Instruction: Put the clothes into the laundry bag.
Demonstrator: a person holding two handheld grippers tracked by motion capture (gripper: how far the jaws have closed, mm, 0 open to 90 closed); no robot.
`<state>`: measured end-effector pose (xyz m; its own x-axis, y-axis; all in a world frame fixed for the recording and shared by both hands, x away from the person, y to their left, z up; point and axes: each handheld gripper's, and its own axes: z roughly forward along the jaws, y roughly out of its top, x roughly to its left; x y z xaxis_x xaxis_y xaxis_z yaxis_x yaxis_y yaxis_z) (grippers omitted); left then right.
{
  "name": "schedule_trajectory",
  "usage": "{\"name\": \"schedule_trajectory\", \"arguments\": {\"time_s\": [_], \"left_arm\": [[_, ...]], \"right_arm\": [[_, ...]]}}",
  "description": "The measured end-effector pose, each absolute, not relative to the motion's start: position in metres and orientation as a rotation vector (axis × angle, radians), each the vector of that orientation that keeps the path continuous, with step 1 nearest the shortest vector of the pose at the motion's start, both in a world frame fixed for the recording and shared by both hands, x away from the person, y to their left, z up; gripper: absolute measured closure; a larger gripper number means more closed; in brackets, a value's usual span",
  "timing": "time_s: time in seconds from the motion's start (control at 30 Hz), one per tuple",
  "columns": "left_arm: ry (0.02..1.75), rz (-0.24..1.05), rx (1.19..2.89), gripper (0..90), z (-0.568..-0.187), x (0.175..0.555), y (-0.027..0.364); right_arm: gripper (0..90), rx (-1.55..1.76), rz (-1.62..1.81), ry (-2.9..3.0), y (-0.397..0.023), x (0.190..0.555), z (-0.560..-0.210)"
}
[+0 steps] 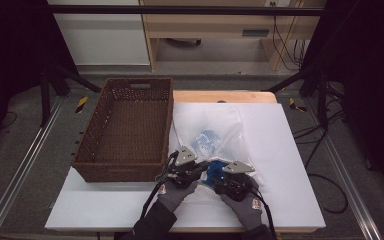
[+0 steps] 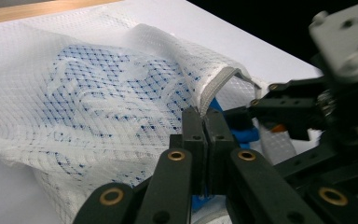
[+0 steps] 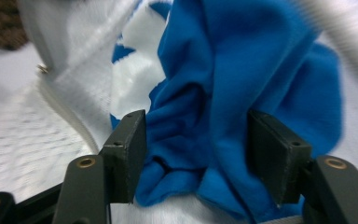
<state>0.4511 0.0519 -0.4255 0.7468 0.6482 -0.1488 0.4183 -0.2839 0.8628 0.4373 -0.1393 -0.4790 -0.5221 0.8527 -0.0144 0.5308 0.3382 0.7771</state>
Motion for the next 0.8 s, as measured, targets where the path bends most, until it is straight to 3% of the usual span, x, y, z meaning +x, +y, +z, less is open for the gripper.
{"name": "schedule_trajectory", "arguments": {"time_s": [0.17, 0.23, 0.33, 0.4, 0.8], "left_arm": [[0.813, 0.279, 1.923, 88.8, -0.426, 0.451, 0.049], [0.813, 0.281, 1.922, 88.8, -0.427, 0.451, 0.049], [0.815, 0.281, 1.920, 88.8, -0.426, 0.451, 0.050], [0.816, 0.281, 1.915, 88.9, -0.425, 0.451, 0.052], [0.776, 0.285, 1.917, 89.0, -0.420, 0.447, 0.051]], "right_arm": [[40.1, 1.207, 0.936, 2.147, -0.128, 0.444, -0.486], [44.5, 1.217, 0.913, 2.130, -0.124, 0.447, -0.486], [68.7, 1.206, 0.875, 2.074, -0.122, 0.450, -0.487], [74.3, 1.229, 0.877, 2.057, -0.124, 0.451, -0.486], [75.4, 1.347, 1.078, 1.886, -0.127, 0.482, -0.473]]}}
